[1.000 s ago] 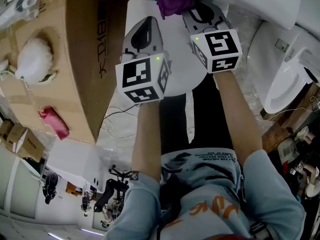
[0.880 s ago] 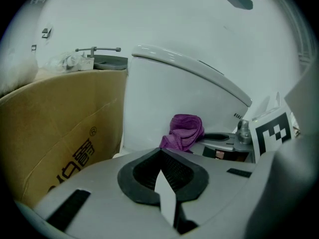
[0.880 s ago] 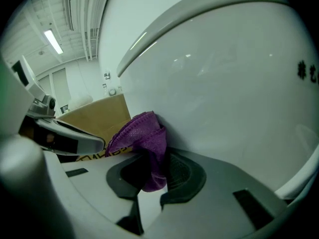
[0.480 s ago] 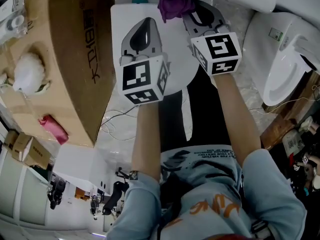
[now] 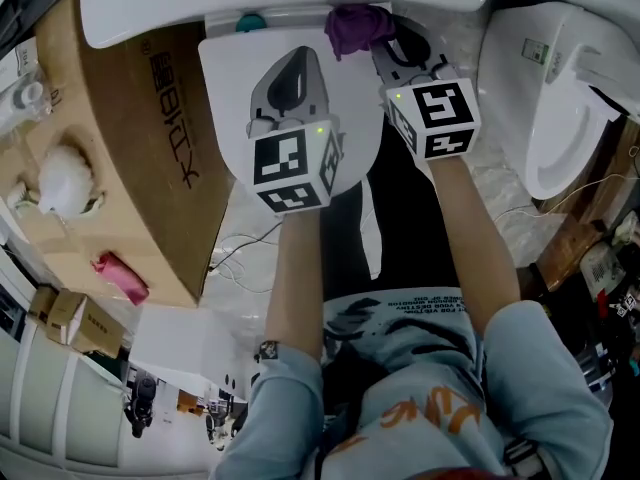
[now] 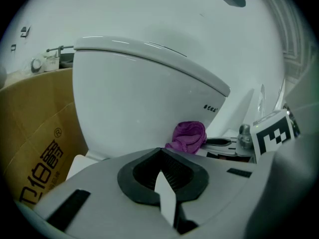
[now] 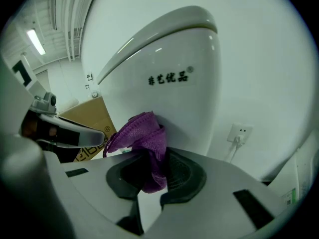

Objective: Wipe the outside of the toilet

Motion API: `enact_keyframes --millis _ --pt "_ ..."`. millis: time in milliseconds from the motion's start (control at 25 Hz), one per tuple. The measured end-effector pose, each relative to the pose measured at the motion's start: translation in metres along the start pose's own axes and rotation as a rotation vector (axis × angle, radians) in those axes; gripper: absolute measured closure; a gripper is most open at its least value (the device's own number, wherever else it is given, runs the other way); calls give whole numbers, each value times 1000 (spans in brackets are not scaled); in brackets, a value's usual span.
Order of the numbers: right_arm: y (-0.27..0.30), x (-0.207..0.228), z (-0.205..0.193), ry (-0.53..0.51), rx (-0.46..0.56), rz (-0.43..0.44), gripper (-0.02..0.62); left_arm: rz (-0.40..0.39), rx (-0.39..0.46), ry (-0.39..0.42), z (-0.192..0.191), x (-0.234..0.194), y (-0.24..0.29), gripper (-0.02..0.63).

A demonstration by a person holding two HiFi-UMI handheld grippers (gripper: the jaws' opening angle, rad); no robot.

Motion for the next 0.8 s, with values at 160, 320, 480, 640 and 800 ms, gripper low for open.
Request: enact_keyframes --millis 160,320,480,640,800 --pt "-5 25 -10 17 -15 -52 522 -41 -19 20 -1 12 15 583" --pt "-10 42 -19 30 -32 -101 522 -64 -32 24 -4 17 24 583" --pt "-18 45 -33 18 -71 -123 522 -56 -12 0 -5 13 24 583" --pt "-23 35 -43 -14 -104 -124 522 -44 -1 -32 -9 -3 23 583" --pt "-19 4 -44 -55 -119 -47 522 3 6 -77 -21 -29 5 583"
Point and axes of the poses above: the fingertips, and each gripper's own axes: y forward along the fingers, x to its right, z out of its top, the point moved 6 cm from there along -y, backward along the fingers, and after that the axes turned 15 degrees about -z, right-handed, at the moved point
